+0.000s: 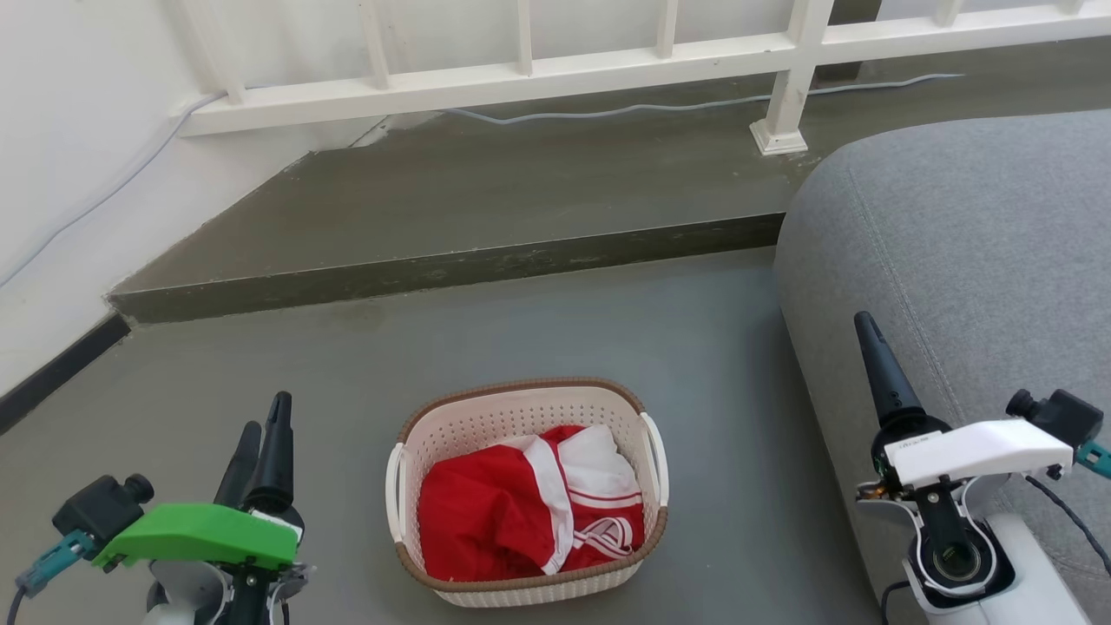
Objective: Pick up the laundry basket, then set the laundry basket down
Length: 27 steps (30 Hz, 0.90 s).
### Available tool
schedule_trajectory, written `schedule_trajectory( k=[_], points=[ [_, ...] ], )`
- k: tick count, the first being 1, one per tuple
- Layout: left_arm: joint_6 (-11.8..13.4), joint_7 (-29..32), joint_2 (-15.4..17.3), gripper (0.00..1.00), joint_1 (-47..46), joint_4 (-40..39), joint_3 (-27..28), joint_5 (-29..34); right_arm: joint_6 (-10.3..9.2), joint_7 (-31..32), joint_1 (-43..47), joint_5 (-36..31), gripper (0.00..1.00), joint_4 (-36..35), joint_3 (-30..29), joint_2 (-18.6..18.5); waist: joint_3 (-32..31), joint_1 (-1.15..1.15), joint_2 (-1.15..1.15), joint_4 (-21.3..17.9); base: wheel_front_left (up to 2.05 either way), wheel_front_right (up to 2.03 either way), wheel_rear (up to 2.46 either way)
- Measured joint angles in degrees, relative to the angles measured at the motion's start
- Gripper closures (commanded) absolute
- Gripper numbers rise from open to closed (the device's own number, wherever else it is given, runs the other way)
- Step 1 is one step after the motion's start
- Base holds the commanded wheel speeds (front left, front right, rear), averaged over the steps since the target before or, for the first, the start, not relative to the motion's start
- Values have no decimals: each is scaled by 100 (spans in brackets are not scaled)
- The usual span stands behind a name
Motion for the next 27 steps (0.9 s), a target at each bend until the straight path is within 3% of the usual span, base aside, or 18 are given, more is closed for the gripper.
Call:
schedule_trajectory(
  k=[15,27],
  points=[
    [325,-270,161,0,-129,-164,-397,1952,-14,-263,-186,-1599,0,-96,186,-58,3,0,0,-6,0,0,0],
    [516,-504,86,0,-130,-186,-605,2910,-297,-453,-293,-2784,0,-170,310,-53,5,0,0,-10,0,0,0]
  ],
)
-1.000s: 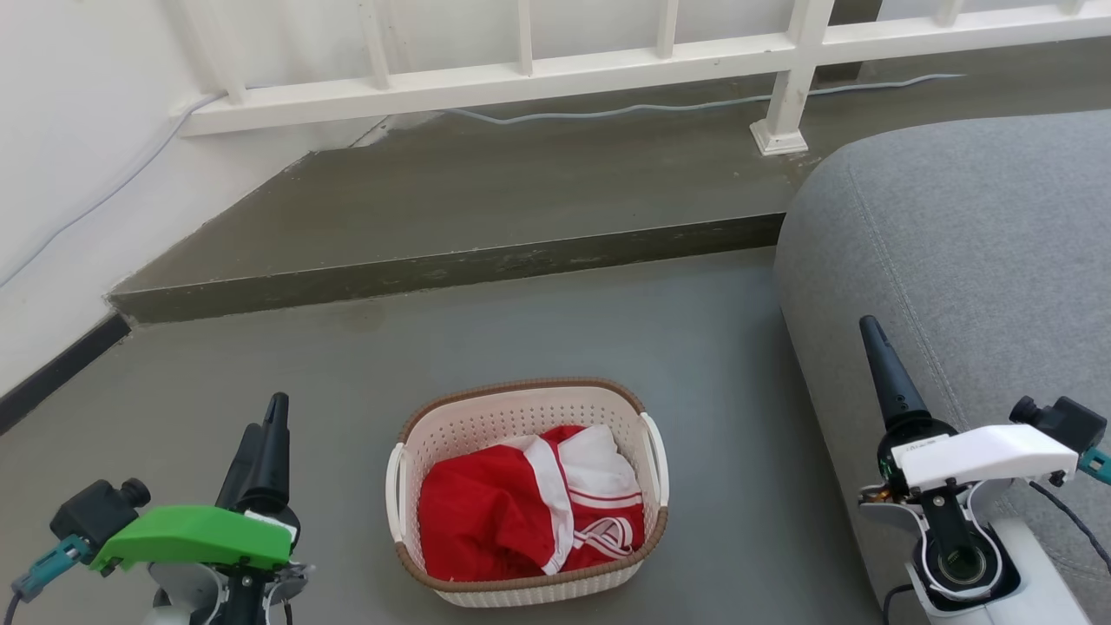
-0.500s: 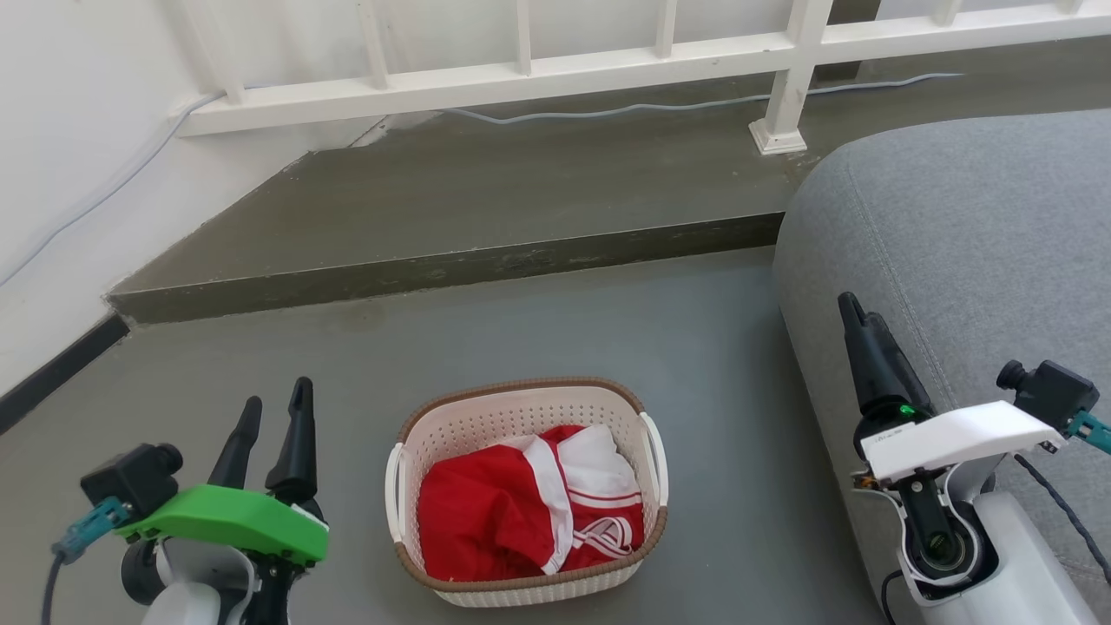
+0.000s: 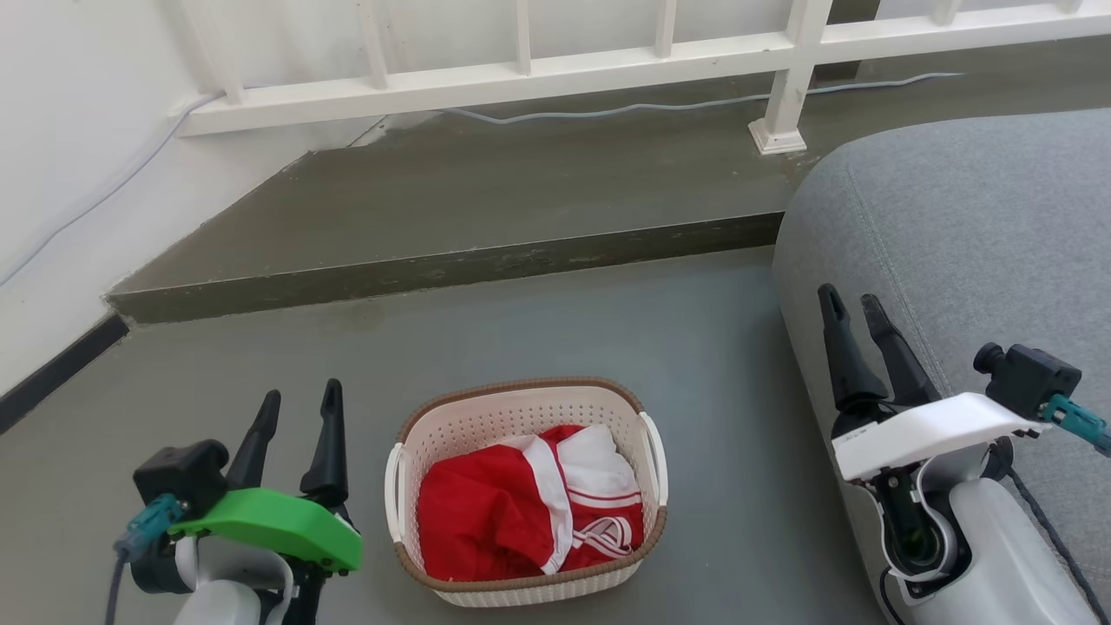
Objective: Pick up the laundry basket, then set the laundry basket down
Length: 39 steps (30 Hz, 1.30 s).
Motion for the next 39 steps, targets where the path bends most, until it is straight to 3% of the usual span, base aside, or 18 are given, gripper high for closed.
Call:
schedule_trajectory(
  k=[24,39],
  points=[
    [253,-453,-62,0,-92,-112,-194,1755,-216,-443,-60,-1814,0,-45,309,87,-32,0,0,4,0,0,0],
    [250,-453,-118,0,-92,-102,-136,1816,-212,-470,-106,-1951,0,-34,185,177,-31,0,0,17,0,0,0]
  ],
)
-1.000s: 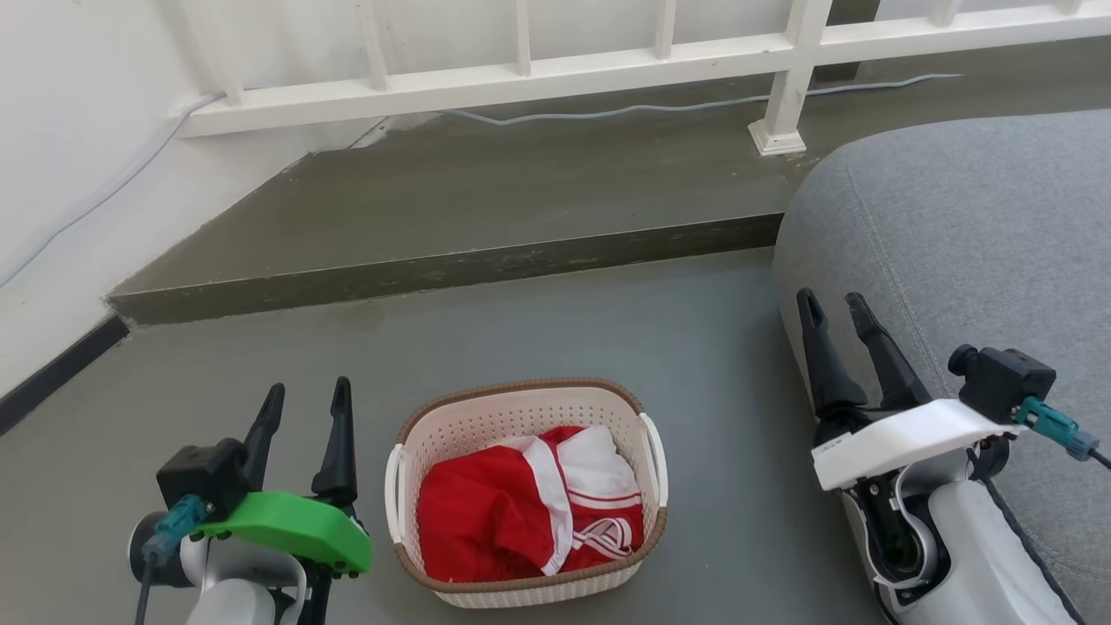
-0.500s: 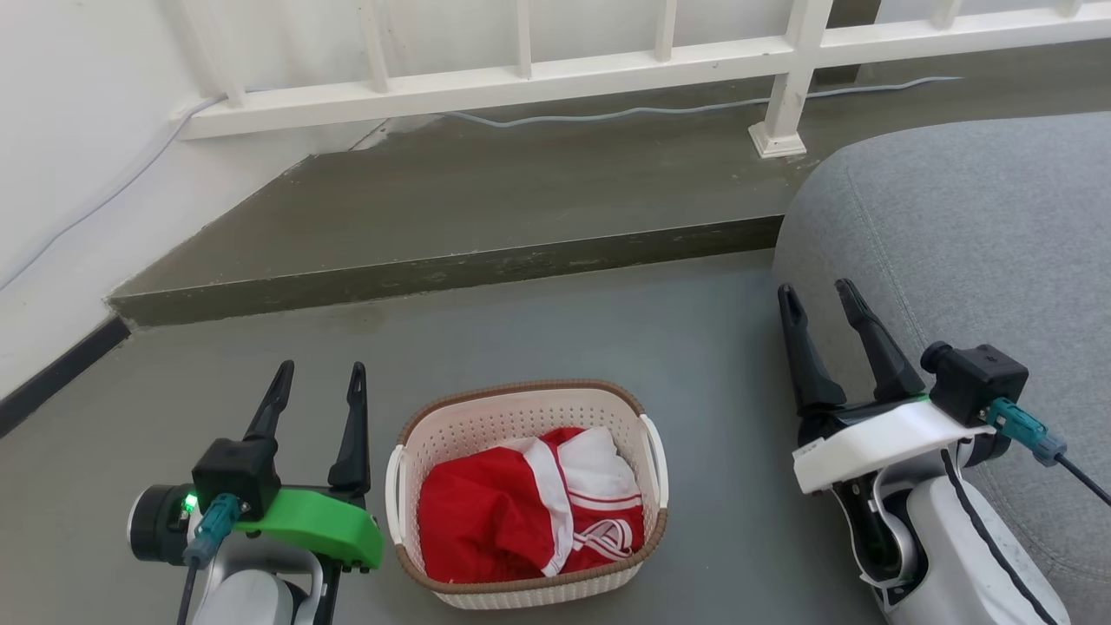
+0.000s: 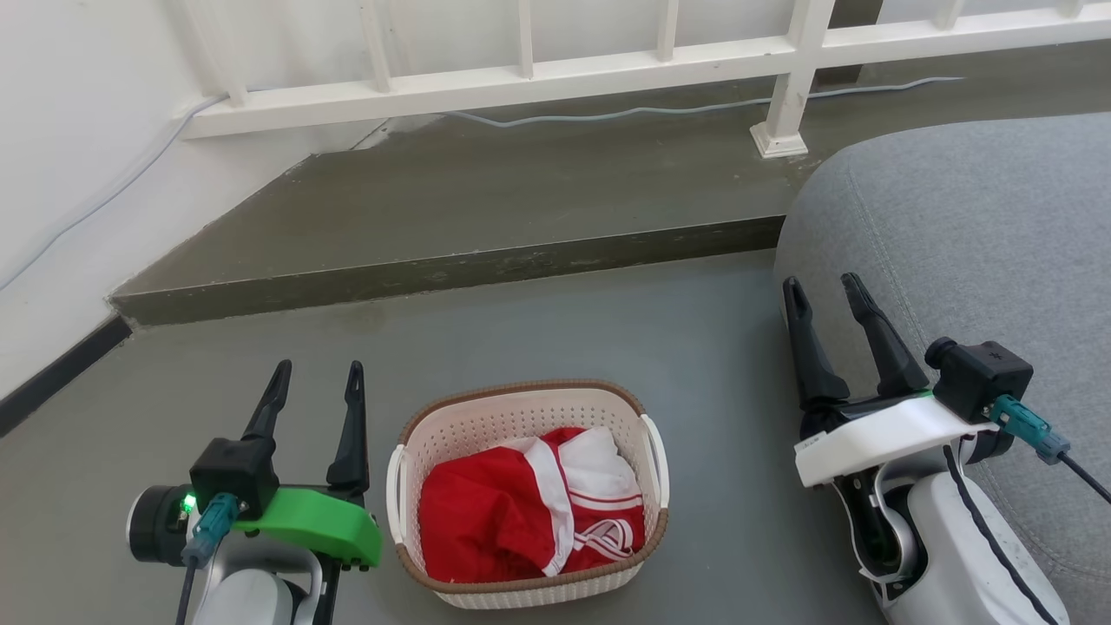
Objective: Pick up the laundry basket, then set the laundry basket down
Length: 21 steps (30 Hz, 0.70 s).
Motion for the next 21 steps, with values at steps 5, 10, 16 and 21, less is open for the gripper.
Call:
schedule_trajectory(
  k=[5,10,16,21],
  points=[
    [-1,0,-18,0,0,9,20,1,8,0,0,-9,0,21,-33,20,2,0,0,-3,0,0,0],
    [-8,-1,-62,0,0,36,49,1,53,0,0,-13,0,30,-66,37,2,0,0,-1,0,0,0],
    [-51,-1,-90,0,0,48,96,2,92,-1,0,-55,0,46,-102,48,-4,0,0,6,0,0,0],
    [-53,-1,-100,0,0,47,179,1,107,-1,0,-55,0,63,-133,56,-10,0,0,8,0,0,0]
  ],
)
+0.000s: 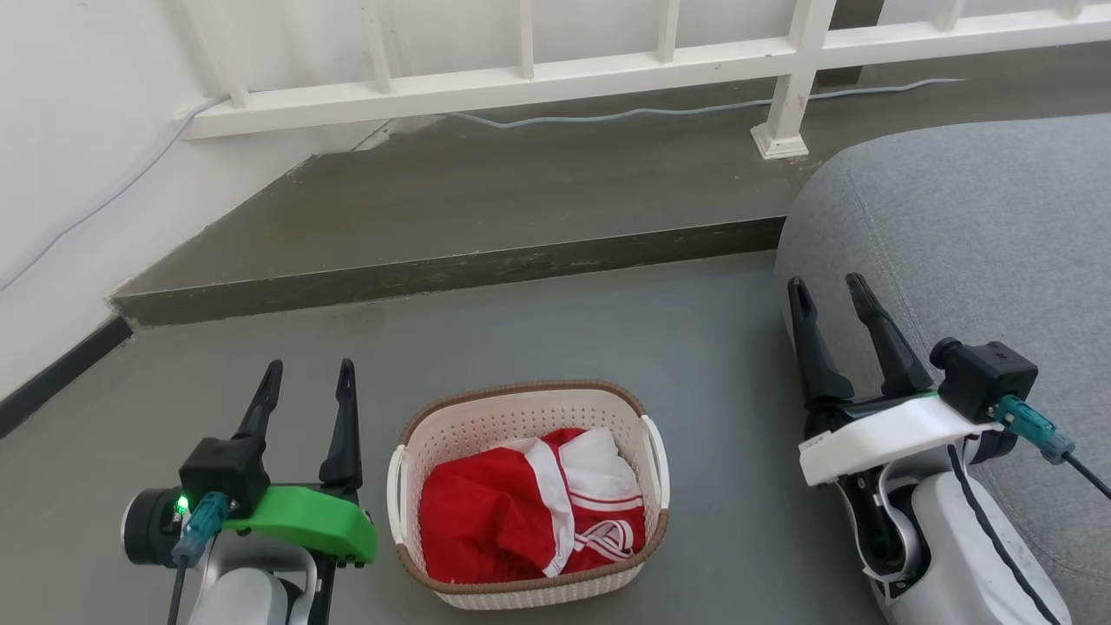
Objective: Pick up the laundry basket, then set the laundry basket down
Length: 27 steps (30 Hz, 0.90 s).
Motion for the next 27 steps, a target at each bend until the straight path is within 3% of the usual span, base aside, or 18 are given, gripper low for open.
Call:
schedule_trajectory(
  k=[27],
  points=[
    [-100,0,-37,0,1,-7,223,-120,51,0,0,-53,0,66,-120,30,255,0,0,-41,0,0,0]
  ],
)
